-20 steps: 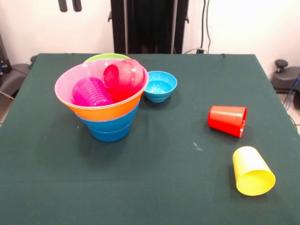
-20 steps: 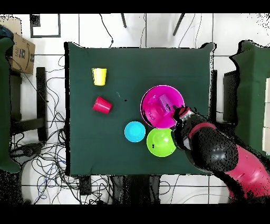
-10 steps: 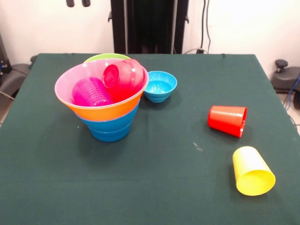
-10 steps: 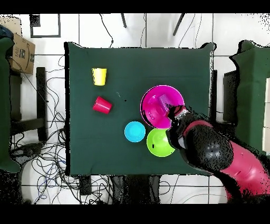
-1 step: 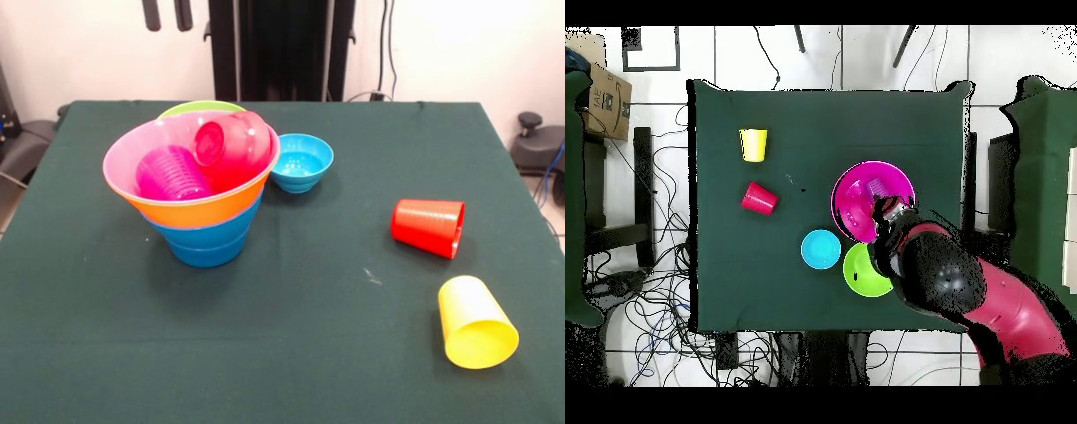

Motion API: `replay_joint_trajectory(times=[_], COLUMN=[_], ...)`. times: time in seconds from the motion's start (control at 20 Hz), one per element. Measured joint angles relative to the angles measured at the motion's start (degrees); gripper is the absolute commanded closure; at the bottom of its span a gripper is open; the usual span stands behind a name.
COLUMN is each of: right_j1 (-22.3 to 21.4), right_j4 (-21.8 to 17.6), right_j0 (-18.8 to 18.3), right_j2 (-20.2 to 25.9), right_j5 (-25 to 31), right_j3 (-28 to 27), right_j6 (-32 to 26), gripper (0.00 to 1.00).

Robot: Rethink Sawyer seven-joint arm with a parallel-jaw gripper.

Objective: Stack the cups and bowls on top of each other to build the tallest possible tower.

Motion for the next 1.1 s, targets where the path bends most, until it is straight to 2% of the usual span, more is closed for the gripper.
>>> replay_joint_trajectory(times=[0.5,0.8,0.85,1.1], right_j1=[2.00,1.99,1.99,1.99], right_j4=[2.16,5.15,6.28,8.76], right_j0=[4.72,9.35,11.27,15.77], right_j2=[-1.86,-4.50,-5.55,-8.04], right_j5=[-4.97,-7.11,-8.02,-9.62], right_j3=[0.00,0.00,0.00,0.00], right_j6=[0.01,1.19,2.17,5.13], gripper=[0.00,0.00,0.00,0.00])
